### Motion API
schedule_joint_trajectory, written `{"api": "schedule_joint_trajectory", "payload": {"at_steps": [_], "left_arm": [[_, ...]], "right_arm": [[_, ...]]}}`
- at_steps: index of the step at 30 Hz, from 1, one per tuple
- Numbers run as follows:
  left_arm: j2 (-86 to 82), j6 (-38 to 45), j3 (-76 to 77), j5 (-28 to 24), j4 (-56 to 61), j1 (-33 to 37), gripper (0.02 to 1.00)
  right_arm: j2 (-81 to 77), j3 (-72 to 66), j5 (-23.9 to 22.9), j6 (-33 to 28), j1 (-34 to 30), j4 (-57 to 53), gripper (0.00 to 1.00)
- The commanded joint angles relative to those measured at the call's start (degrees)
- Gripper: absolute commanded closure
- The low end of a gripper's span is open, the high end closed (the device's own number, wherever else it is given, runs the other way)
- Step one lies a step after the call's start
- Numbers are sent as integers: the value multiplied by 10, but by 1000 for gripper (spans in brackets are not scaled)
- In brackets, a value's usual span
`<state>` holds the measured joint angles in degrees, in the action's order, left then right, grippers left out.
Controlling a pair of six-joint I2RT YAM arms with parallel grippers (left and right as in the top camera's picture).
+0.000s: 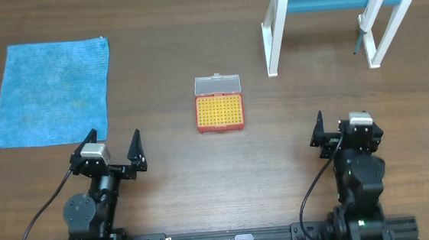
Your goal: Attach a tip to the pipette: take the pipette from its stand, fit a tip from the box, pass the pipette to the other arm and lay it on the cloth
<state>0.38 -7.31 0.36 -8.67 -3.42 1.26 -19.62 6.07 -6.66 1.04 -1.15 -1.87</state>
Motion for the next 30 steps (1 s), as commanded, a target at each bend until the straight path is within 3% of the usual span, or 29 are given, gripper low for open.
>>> {"api": "schedule_joint_trajectory", "payload": {"at_steps": [1, 2, 3, 8, 9, 11, 14, 18, 22, 27, 30], "left_arm": [[-2, 9, 0, -10, -3, 2, 20], [-2, 9, 0, -10, -3, 2, 20], [-2, 9, 0, -10, -3, 2, 23], [-2, 9, 0, -10, -3, 2, 20], [-2, 9, 0, -10, -3, 2, 20], [-2, 9, 0, -10, -3, 2, 20], [-2, 9, 0, -10, -3, 2, 20], [-2, 9, 0, -10, -3, 2, 20], [-2, 9, 0, -10, -3, 2, 20], [-2, 9, 0, -10, -3, 2, 20], [-2, 9, 0, -10, -3, 2, 20]], "right_arm": [[-174, 151, -28, -30, -4, 8, 38], [-218, 194, -27, -45, -12, 9, 38], [-251, 227, 7, -66, -30, 9, 38], [-371, 332, 354, -104, -245, 31, 38], [-390, 341, 411, -120, -280, 46, 38], [-434, 364, 471, -123, -320, 59, 38], [-530, 410, 483, -115, -318, 75, 38], [-635, 442, 483, -62, -303, 157, 38], [-686, 444, 480, -55, -280, 240, 38], [-708, 449, 419, -51, -254, 261, 38], [-736, 450, 416, -38, -249, 308, 38]]}}
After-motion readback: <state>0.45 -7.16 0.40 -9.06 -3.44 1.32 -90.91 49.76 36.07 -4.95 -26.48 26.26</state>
